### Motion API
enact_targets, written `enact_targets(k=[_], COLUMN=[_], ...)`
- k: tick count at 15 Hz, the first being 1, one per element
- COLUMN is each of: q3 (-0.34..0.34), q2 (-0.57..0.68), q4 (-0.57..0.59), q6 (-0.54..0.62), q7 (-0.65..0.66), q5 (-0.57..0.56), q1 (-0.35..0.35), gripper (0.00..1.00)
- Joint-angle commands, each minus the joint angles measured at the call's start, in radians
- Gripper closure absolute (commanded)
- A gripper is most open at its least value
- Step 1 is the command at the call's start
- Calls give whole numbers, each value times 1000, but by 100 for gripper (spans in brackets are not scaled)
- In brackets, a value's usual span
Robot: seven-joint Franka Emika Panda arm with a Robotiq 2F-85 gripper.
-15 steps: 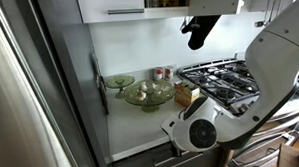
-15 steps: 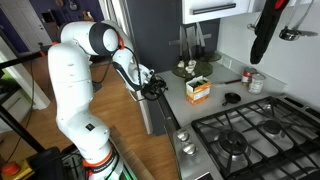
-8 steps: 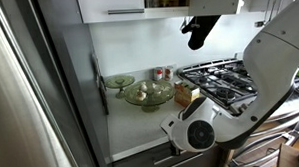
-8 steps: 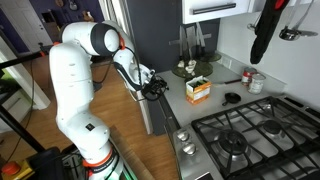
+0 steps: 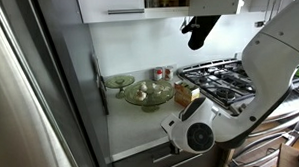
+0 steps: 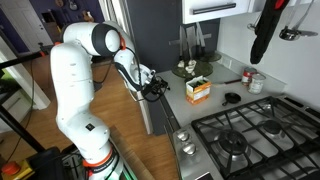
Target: Take the green thing out of the box and put it into the drawer then close it
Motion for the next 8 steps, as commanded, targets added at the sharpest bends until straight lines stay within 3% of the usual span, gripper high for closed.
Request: enact_targets(k=[1,8], q3=[-1,16], q2=[0,-103], q4=[-1,-76], q6=[-34,42], q7=[57,12], q5=[-36,103], q1=[-12,-46], gripper=[0,0])
